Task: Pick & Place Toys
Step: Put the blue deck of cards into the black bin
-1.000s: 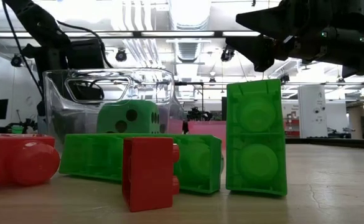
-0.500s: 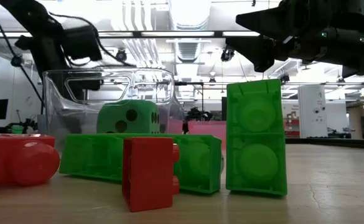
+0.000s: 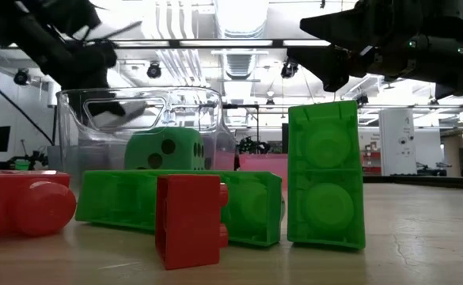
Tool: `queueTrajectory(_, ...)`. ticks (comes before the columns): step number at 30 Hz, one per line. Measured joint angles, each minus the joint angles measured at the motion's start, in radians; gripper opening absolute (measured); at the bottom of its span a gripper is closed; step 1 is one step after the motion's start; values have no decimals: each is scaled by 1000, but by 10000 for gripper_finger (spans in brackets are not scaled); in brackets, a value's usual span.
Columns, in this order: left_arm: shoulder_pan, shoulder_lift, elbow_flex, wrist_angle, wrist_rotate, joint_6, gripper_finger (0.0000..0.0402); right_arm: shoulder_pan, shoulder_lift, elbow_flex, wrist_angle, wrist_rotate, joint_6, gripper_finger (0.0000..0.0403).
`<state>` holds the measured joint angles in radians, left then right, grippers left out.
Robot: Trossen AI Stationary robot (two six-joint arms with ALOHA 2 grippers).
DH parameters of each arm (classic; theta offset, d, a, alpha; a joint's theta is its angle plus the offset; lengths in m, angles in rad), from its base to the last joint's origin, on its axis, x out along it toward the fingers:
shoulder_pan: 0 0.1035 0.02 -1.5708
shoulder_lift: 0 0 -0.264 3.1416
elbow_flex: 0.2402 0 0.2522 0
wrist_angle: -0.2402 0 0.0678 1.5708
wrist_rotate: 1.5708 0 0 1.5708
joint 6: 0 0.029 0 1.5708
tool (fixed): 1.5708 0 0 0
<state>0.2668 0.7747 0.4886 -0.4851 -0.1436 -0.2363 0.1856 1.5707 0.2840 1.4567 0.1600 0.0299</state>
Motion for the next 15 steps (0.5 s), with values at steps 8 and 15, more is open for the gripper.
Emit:
queueTrajectory(8, 0, -167, -132, 231, -110, 0, 295, 0, 0, 0, 0, 0, 0, 336)
queueTrajectory(15, 0, -204, -170, 272, -423, 0, 295, 0, 0, 0, -1, 0, 0, 336)
